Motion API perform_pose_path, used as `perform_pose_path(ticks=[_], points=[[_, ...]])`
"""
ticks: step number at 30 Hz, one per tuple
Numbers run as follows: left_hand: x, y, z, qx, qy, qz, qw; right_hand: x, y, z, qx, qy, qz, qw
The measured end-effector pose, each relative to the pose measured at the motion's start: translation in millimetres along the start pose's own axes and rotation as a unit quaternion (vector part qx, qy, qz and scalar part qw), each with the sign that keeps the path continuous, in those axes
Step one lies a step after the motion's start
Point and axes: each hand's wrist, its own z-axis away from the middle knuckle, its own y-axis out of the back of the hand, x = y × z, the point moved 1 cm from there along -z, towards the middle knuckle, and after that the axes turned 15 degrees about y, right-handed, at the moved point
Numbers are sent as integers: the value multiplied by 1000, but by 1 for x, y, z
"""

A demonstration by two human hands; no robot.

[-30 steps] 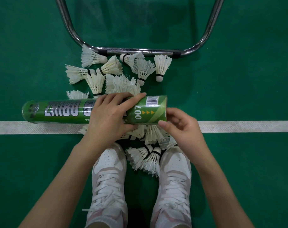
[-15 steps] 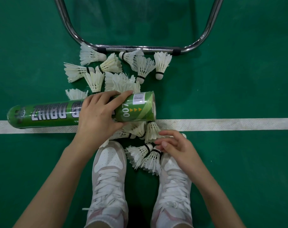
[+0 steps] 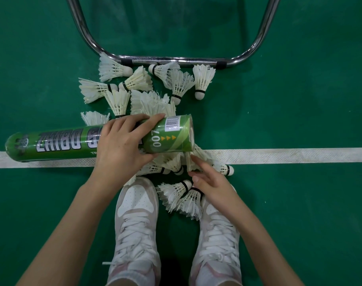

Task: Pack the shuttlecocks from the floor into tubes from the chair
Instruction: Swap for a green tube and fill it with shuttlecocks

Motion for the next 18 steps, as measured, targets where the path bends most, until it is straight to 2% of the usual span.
perform_pose_path(ticks=[6,12,18], points=[[-1,0,-1,1,10,2,1000,-30,13,7,66,89,143,983],[0,3,-2,6,28,13,1000,-48,26,8,122,136,213,960],[1,3,-1,7,24,5,1000,-60,28,8,178,144,151,962]])
